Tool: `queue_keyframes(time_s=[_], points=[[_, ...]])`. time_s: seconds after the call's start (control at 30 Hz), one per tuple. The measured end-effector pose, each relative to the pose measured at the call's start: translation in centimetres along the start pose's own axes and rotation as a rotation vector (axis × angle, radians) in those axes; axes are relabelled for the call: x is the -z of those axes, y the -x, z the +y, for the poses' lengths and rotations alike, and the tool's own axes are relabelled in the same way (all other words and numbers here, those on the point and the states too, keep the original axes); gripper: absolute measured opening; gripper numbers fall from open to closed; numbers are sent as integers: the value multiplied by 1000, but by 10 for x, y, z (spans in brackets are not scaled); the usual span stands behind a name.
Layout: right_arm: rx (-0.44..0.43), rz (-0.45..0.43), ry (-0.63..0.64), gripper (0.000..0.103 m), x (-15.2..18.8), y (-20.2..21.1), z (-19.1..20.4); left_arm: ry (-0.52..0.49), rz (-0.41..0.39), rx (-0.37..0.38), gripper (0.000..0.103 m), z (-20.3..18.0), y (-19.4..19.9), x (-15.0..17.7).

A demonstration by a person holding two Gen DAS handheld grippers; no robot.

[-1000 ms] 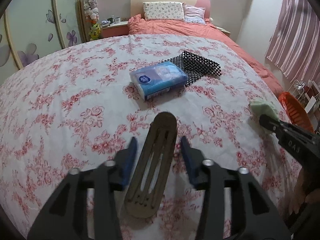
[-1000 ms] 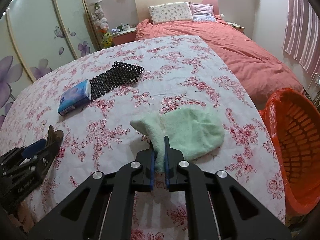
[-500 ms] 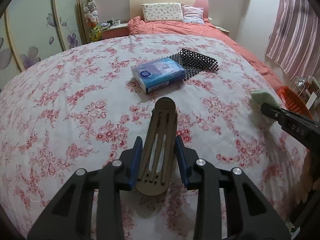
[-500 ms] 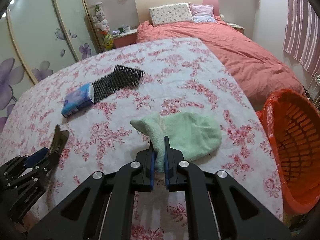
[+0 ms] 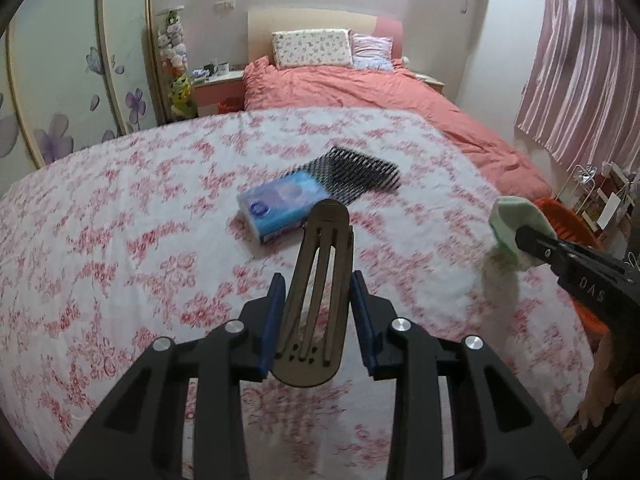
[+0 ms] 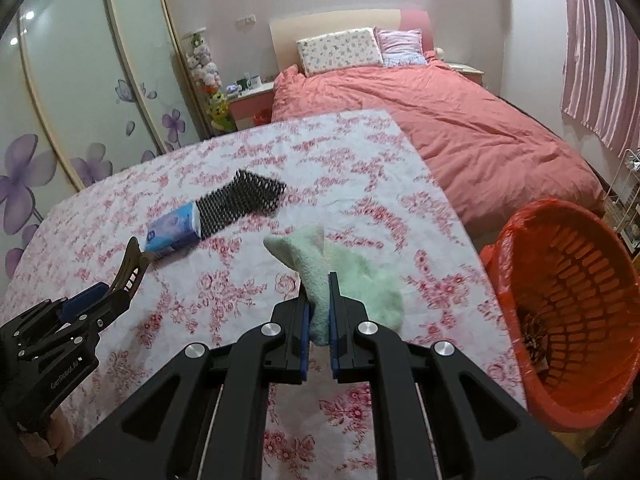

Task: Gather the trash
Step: 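Lift the hair clip and green towel off the bed, then carry the green towel and brown hair clip over the orange basket and open both grippers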

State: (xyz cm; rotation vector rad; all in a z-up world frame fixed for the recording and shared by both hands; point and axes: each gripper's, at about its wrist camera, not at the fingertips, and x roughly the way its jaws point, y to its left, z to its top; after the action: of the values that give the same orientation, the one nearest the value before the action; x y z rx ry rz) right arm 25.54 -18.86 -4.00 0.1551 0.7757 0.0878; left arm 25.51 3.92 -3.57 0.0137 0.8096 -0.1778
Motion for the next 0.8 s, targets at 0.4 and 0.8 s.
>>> queue_keyframes(time_s=[0.4,0.8], points=[[-3,-137,-74,8,-14,58,-39,-55,-113,122,33,-61,41,-33],[58,-240,-189,8,-13,97,-104,-145,-141,247,33,-144,53,-42]])
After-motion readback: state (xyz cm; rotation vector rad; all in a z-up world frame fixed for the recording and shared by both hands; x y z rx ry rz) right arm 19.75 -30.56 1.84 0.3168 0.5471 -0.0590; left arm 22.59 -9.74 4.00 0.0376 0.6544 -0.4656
